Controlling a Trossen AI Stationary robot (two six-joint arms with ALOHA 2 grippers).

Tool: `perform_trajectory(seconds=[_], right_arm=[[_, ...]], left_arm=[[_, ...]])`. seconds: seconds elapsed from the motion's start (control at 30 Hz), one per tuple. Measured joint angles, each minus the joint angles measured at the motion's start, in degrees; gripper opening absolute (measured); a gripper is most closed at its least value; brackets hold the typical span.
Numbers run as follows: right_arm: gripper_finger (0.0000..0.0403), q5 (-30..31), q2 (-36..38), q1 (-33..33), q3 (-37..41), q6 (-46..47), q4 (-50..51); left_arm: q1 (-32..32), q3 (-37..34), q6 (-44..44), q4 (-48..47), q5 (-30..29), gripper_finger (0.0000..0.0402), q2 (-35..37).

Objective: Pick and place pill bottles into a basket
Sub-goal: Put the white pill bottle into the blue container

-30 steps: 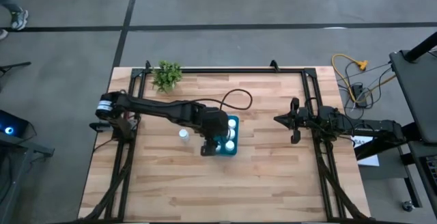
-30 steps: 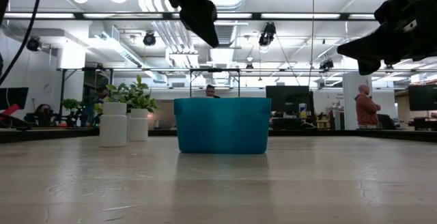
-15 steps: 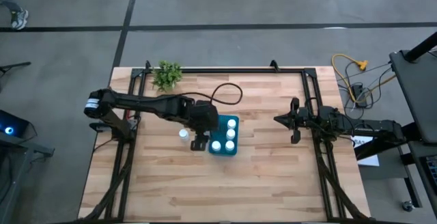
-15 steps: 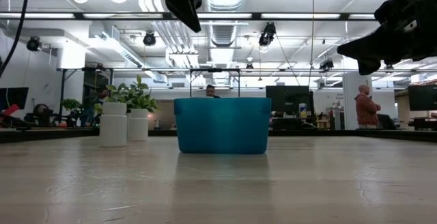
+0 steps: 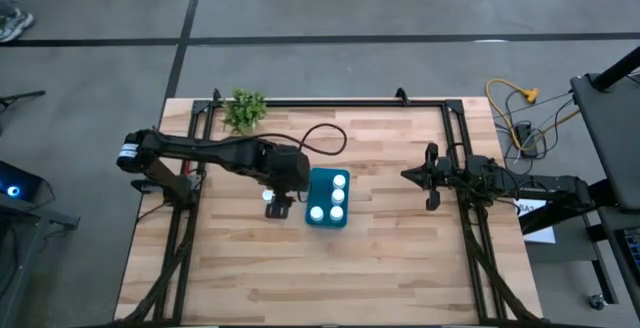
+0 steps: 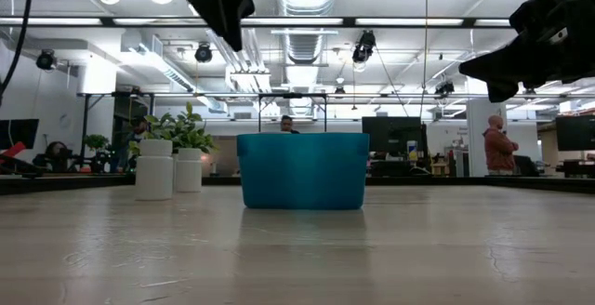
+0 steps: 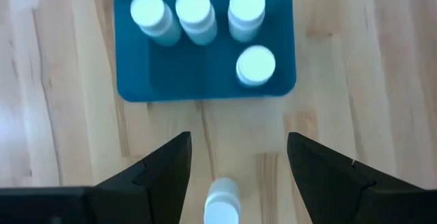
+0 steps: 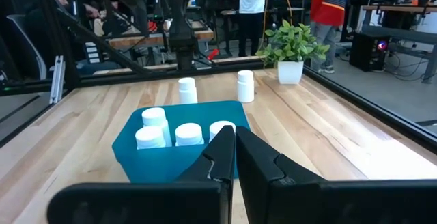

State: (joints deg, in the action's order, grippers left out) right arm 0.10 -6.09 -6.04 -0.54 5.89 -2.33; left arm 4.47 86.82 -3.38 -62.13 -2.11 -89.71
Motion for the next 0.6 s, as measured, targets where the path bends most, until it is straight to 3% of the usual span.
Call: perform_trajectory(seconds=[0.33,0.6], right_arm=[[0.0008,-0.1,0.0,0.0,0.0,0.0,0.0],[0.0009,-0.1,0.0,0.0,0.0,0.0,0.1]], left_arm=[[-0.3,-5.7,0.0,2.3,0.1,0.0224,4.7],[-0.3,-15.9,1.5,3.9,0.1,0.0224,13.7]])
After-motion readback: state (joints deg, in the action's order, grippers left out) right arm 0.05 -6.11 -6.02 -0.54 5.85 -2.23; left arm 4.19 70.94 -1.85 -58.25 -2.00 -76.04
